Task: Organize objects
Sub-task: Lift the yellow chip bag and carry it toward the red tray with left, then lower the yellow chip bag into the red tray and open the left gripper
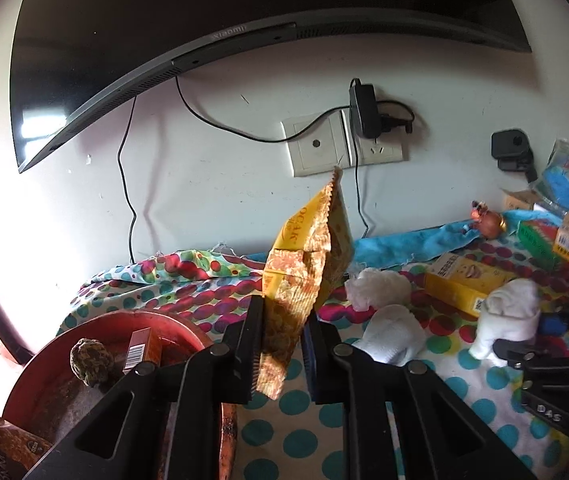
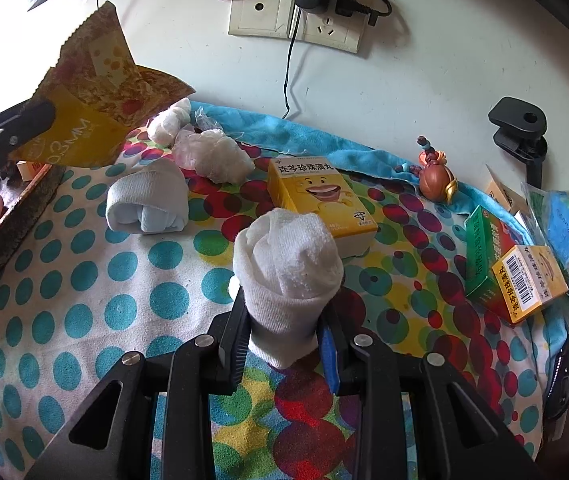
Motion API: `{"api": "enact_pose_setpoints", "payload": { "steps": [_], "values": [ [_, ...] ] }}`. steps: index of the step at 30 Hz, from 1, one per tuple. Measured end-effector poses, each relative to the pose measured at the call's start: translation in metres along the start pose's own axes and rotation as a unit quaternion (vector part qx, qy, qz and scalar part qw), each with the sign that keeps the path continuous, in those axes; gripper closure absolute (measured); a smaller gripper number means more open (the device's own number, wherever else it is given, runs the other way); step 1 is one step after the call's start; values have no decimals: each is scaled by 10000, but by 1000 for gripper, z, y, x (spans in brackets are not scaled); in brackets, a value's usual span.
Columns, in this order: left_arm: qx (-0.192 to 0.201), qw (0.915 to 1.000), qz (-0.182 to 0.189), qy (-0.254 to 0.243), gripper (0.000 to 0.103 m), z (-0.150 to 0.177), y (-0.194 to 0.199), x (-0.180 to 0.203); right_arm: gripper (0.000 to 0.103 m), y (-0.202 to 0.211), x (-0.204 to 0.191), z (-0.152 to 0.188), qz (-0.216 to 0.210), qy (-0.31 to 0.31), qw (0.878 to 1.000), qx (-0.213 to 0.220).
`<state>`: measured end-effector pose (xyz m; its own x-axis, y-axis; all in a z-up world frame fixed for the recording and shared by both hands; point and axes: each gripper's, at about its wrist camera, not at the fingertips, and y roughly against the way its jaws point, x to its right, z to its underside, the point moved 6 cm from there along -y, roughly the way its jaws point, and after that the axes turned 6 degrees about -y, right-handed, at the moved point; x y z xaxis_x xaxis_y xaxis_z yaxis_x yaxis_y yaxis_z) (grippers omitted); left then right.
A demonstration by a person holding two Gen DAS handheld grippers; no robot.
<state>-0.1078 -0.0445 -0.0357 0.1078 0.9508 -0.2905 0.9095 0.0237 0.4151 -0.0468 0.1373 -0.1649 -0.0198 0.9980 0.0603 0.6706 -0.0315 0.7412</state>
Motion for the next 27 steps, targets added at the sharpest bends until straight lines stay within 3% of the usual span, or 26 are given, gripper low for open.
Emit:
{"api": "enact_pose_setpoints", "payload": {
  "steps": [16,27],
  "values": [
    [69,9951,478,860,91,-16,28,-34,75,0,0,0,22,20,10000,-2],
    [204,9954,554,755,93,-28,49,-45,75,0,2,0,33,34,10000,-4]
  ]
}}
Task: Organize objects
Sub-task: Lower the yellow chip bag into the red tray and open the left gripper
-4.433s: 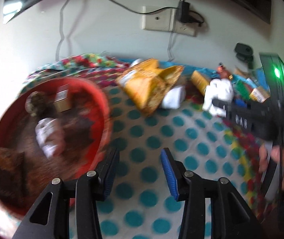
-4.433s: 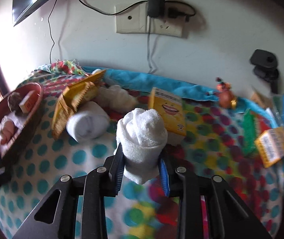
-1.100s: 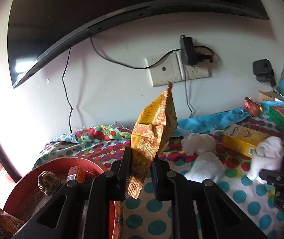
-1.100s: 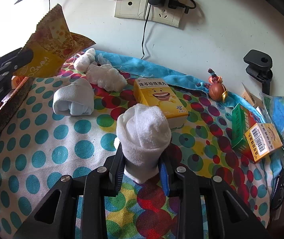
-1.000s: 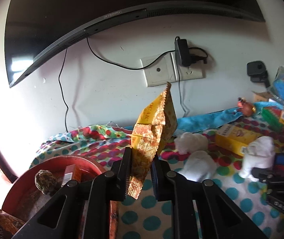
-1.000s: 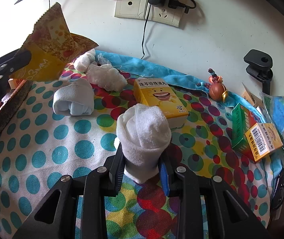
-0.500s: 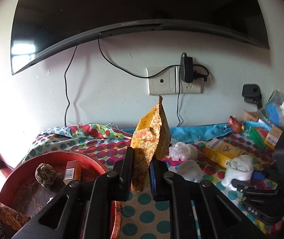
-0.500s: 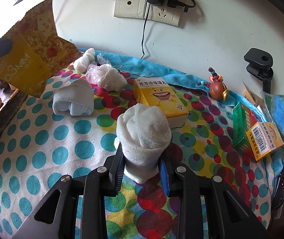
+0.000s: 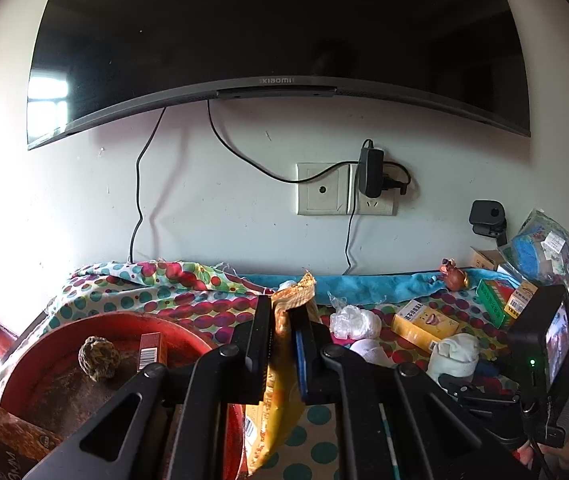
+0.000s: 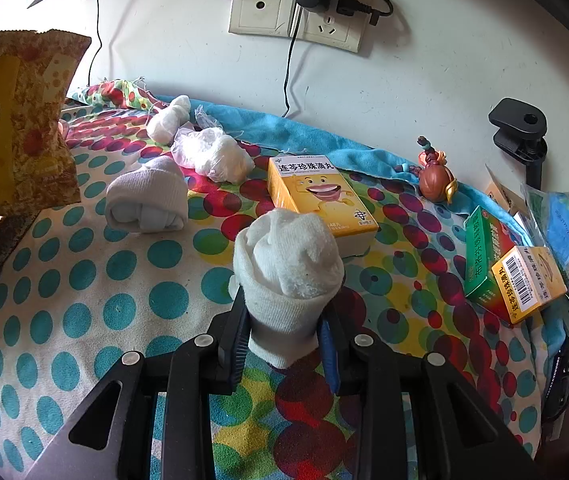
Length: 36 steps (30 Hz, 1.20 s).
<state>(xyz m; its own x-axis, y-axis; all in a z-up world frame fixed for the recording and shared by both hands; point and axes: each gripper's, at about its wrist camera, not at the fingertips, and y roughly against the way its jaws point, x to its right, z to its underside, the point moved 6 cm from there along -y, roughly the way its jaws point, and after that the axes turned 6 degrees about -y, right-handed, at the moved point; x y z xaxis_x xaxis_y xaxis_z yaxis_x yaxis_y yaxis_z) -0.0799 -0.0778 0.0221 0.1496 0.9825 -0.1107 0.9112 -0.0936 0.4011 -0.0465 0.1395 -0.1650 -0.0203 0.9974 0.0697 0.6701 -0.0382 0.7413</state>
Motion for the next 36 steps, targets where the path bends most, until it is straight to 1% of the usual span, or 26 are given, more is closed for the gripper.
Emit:
{"api": "enact_pose_setpoints", "payload": {
  "steps": [4,8,13,19,24,28,32,36],
  "values": [
    [19,10000,-4,60,93,-6,5,-5,74,-1,-3,0,1,4,10000,-2],
    [121,9998,-142,60,93,-16,15,-16,74,0,-2,0,-3,-4,10000,-3],
    [121,9991,-379,130,93,-22,29,-47,74,0,-2,0,5,4,10000,-2],
    [28,9953,-852,451,93,-22,44,-106,74,0,-3,0,7,5,10000,-6],
    [-180,9891,-1144,913,93,-8,47,-154,74,0,-3,-1,7,7,10000,-8],
    [-457,9818,-1188,1410,93,14,38,-186,74,-1,-3,0,12,11,10000,-7],
    [-755,9720,-1194,1876,93,38,22,-208,74,-1,-3,1,26,23,10000,-9],
    [-937,9648,-1354,2051,91,56,15,-222,74,-1,-3,1,23,19,10000,-10]
  ]
}}
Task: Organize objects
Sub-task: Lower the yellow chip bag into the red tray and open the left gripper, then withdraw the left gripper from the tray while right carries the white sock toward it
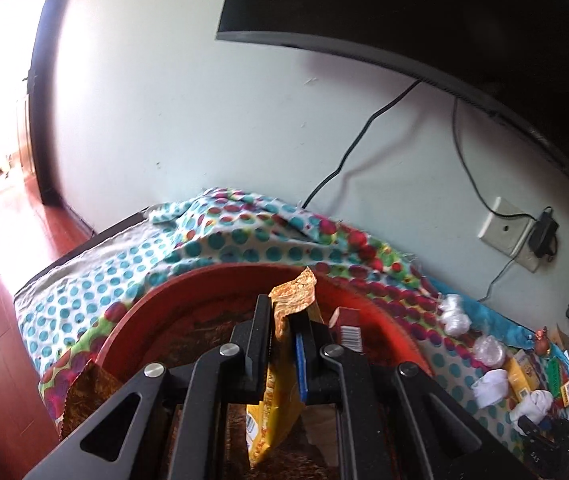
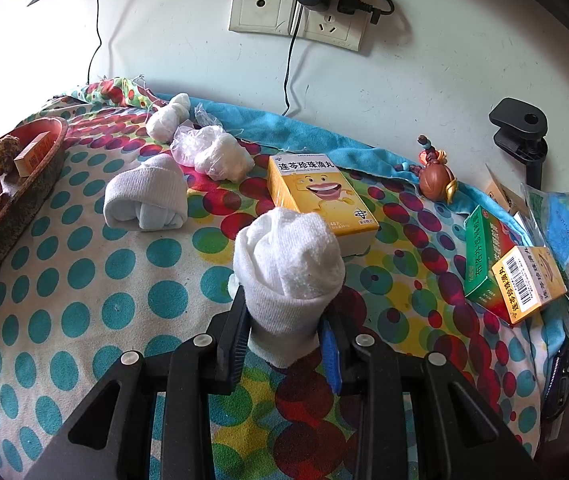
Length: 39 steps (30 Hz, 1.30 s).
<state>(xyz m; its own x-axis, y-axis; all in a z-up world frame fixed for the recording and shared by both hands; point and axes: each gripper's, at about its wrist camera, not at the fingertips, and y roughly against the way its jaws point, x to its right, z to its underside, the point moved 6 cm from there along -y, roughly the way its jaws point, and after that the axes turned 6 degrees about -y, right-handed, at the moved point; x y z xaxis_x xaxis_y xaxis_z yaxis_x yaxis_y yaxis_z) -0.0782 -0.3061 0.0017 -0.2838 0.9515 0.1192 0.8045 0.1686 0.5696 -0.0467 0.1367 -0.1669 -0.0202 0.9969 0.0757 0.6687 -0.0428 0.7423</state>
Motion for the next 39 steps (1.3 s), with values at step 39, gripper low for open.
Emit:
{"api": "enact_pose_setpoints", "payload": {
  "steps": [39],
  "values": [
    [-485,9889,-1398,-149,50,89,76,-19,76,9,-3,-8,-377,-117,9987,308]
  ]
}}
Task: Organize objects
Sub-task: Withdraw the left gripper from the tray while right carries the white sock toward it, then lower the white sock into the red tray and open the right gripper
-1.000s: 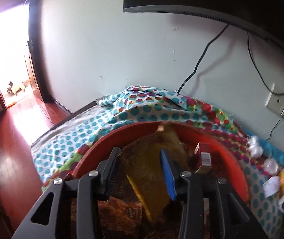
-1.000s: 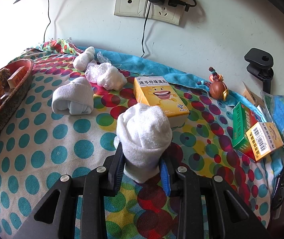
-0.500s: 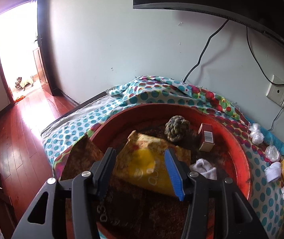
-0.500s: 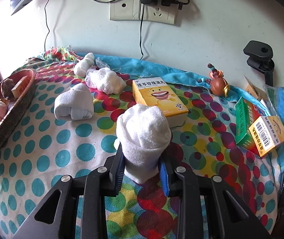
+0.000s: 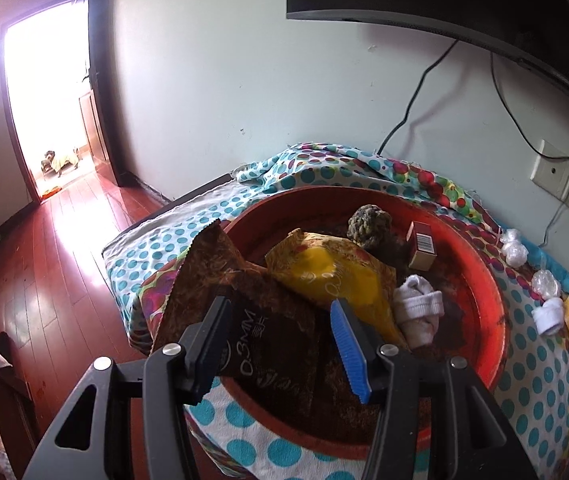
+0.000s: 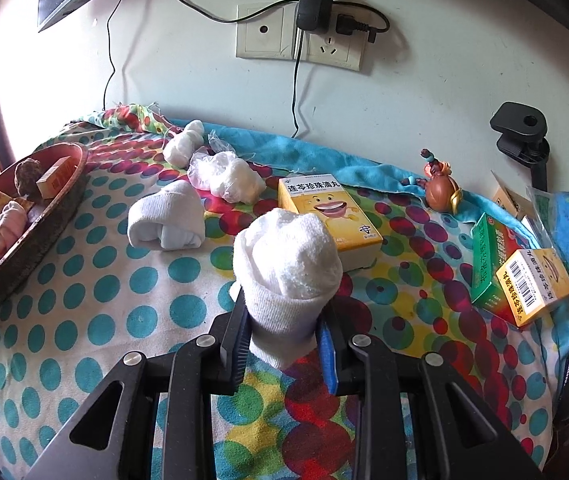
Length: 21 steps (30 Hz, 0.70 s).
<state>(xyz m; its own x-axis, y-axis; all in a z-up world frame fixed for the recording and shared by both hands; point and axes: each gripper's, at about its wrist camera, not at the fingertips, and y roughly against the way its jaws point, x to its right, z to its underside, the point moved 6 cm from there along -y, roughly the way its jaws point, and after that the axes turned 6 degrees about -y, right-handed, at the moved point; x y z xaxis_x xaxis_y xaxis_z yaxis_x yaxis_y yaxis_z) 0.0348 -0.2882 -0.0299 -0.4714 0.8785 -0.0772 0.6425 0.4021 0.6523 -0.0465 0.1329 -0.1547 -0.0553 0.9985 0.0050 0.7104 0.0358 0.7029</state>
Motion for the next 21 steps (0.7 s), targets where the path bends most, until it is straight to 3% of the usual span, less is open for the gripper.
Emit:
{"api": "enact_pose_setpoints", "payload": {
  "steps": [9,13,21],
  "values": [
    [-97,9989,329,-304,50,20,17,15,76,2,-5,-2,61,67,9999,45],
    [-132,9987,363,-340,50,25,17,14,76,14,-31,-22,-429,-149,9989,116],
    [-194,9981,542,-224,50,32,15,7,76,38,-150,-54,-1484,438,9878,164]
  ]
}}
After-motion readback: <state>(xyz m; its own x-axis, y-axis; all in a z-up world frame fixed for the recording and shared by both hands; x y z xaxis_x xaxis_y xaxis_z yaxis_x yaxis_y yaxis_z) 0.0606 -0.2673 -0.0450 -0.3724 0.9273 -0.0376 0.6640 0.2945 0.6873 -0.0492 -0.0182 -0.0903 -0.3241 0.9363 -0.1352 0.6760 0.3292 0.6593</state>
